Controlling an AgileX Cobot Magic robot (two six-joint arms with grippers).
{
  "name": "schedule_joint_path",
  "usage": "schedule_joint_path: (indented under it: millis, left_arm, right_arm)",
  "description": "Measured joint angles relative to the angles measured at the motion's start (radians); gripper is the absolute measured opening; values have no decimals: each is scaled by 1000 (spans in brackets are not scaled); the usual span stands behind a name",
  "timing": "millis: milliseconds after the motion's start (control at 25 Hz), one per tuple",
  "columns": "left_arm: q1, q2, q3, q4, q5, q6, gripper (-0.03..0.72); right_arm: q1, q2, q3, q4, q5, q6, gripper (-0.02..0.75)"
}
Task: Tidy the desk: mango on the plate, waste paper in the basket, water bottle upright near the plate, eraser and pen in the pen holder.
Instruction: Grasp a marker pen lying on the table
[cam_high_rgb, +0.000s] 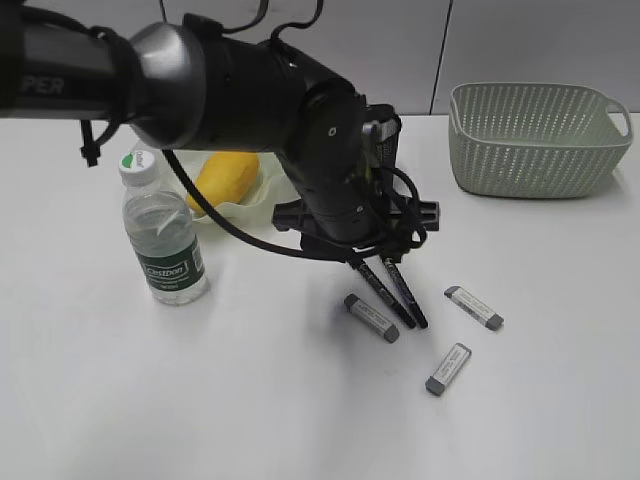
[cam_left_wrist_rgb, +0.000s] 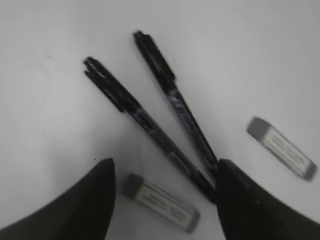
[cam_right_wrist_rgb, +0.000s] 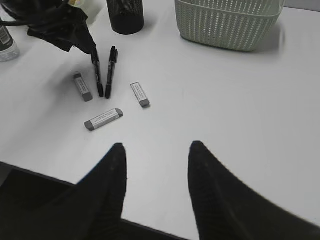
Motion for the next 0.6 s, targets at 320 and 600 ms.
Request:
schedule_joint_path:
  millis: [320,600]
  left_arm:
    - [32,154,-150,28,21,-208,387]
    - [32,237,-260,150,125,-283,356]
  right_arm:
    - [0,0,0,0,0,0,331]
    - [0,0,0,0,0,0,331]
